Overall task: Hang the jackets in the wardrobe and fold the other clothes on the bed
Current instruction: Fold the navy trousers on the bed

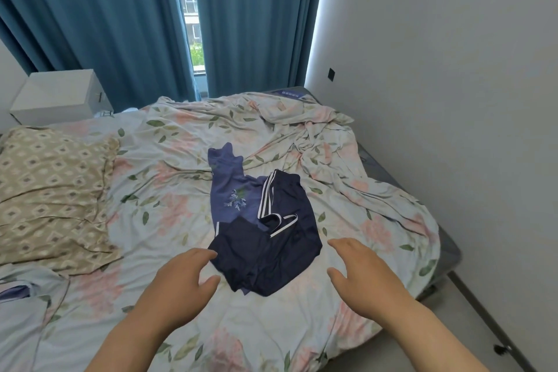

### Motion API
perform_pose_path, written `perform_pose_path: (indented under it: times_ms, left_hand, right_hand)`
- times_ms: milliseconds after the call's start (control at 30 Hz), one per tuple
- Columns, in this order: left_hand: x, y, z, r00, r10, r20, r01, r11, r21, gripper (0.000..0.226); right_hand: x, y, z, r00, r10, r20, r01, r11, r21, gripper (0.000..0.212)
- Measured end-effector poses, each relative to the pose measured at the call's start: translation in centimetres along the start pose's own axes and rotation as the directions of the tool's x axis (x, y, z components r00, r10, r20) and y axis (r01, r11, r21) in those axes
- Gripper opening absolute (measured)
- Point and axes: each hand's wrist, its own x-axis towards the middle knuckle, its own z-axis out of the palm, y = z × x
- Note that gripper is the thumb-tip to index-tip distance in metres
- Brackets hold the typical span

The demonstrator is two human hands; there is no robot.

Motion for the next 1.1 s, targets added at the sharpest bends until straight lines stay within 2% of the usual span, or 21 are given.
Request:
perform_pose_path:
  times_ms: [167, 267, 533, 700, 867, 967, 1100]
  left_hand:
    - [1.9, -1.1, 1.1, 1.0, 0.005, 0.0, -0.005, 0.998, -0.058, 0.042]
    - [3.0, -1.2, 1.6, 1.0, -0.008, 0.027, 0.01, 0.998, -0.07, 0.038]
    - [6.2, 1.7, 2.3, 0.999, -0.031, 0.025, 0.033, 0.998, -0.06, 0.044]
    - [8.9, 5.1, 4.8, 0.992, -0.126, 0.031, 0.128, 0.986, -0.105, 0.048]
    - [12.5, 8.9, 9.1, 0.963, -0.26, 0.077, 0.269, 0.946, -0.18, 0.048]
    - [15.7, 10.6, 13.1, 0.931, -0.343, 0.123, 0.363, 0.897, -0.25, 0.048]
    - [21.3, 10.7, 19.4, 0.89, -0.429, 0.158, 0.456, 0.823, -0.339, 0.052]
  right_hand:
    - [1.5, 0.1, 0.0, 0.999, 0.042, 0.018, -0.041, 0.999, -0.024, 0.056]
    - [2.7, 0.1, 0.1, 1.0, 0.027, 0.014, -0.026, 1.0, -0.017, 0.054]
    - [6.8, 1.7, -0.7, 0.999, -0.022, 0.037, 0.022, 1.0, 0.006, 0.049]
    - [11.1, 5.8, -0.8, 0.991, -0.082, 0.107, 0.081, 0.997, 0.019, 0.053]
    - [17.0, 11.6, 0.5, 0.964, -0.117, 0.239, 0.111, 0.993, 0.039, 0.05]
    - [21.1, 15.4, 3.2, 0.932, -0.116, 0.344, 0.09, 0.992, 0.09, 0.047]
    - [27.3, 19.9, 8.6, 0.894, -0.074, 0.442, -0.007, 0.984, 0.179, 0.055]
